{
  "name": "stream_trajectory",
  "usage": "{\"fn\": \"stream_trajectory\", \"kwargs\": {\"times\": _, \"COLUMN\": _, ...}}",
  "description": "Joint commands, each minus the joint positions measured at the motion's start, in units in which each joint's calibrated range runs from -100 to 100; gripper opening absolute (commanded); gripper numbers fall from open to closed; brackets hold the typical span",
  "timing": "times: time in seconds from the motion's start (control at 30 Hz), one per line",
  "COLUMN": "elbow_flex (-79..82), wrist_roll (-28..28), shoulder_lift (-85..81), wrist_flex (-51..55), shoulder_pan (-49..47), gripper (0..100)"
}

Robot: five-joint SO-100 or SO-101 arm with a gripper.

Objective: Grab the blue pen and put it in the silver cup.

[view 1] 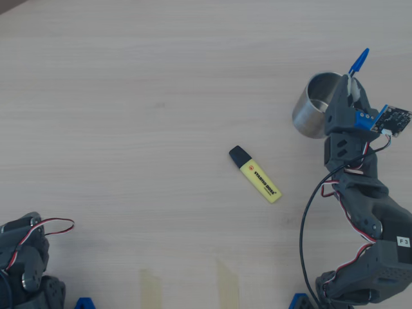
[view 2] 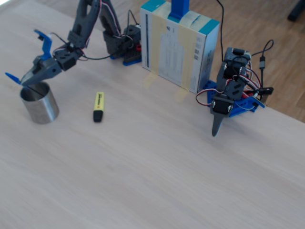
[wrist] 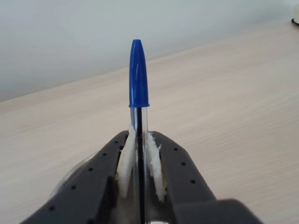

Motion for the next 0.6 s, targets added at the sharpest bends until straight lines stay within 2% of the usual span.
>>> {"fn": "stream_trajectory", "kwargs": {"times": 0.0, "elbow_flex": -0.20, "wrist_roll": 0.26, "shoulder_lift": -1.32, "wrist_flex": 1.40, "shoulder_pan": -0.08, "gripper": 2}}
{"fn": "stream_trajectory", "kwargs": {"times": 0.57, "elbow_flex": 1.62, "wrist_roll": 0.31, "shoulder_lift": -1.24, "wrist_flex": 1.49, "shoulder_pan": -0.08, "gripper": 2}}
